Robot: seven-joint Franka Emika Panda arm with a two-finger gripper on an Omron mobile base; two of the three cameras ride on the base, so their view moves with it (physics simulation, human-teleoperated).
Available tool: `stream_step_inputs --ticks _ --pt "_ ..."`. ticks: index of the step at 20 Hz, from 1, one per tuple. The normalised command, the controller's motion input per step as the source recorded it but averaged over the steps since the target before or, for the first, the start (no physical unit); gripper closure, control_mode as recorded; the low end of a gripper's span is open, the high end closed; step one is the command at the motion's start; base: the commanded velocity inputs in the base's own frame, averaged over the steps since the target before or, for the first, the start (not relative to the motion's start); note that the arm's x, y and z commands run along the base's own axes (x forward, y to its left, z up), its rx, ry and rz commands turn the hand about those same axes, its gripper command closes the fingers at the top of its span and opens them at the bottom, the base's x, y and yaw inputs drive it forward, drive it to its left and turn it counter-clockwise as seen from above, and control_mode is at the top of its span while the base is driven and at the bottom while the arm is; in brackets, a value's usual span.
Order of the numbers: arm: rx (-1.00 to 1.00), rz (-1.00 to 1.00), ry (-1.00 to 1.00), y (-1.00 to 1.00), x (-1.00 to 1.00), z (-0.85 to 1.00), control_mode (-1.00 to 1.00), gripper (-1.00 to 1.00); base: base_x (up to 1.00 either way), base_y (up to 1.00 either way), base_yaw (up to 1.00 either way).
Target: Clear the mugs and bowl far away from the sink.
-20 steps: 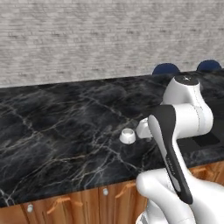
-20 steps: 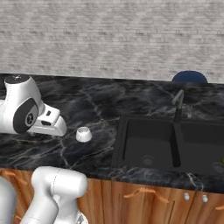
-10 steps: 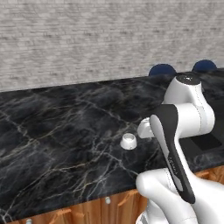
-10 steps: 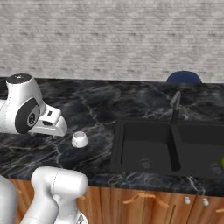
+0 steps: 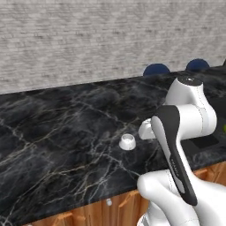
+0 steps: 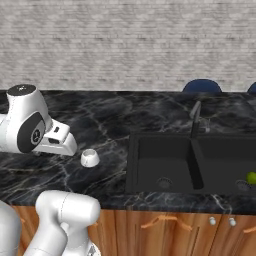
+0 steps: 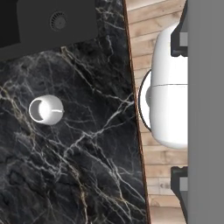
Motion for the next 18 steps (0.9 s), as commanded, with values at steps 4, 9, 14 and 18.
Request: stream_step_inputs --ticks 4,9,14,18 --pt "0.00 0.00 0.00 0.00 0.00 0.00 1.00 -1.00 0.34 0.04 -0.03" --pt "0.00 0.00 0.00 0.00 0.00 0.00 1.00 -1.00 0.29 0.09 0.00" --pt "0.00 0.00 0.00 0.00 0.00 0.00 1.00 -1.00 0.38 0.01 0.00" --pt "0.00 0.00 0.00 0.00 0.00 0.00 1.00 -1.00 0.44 0.00 0.00"
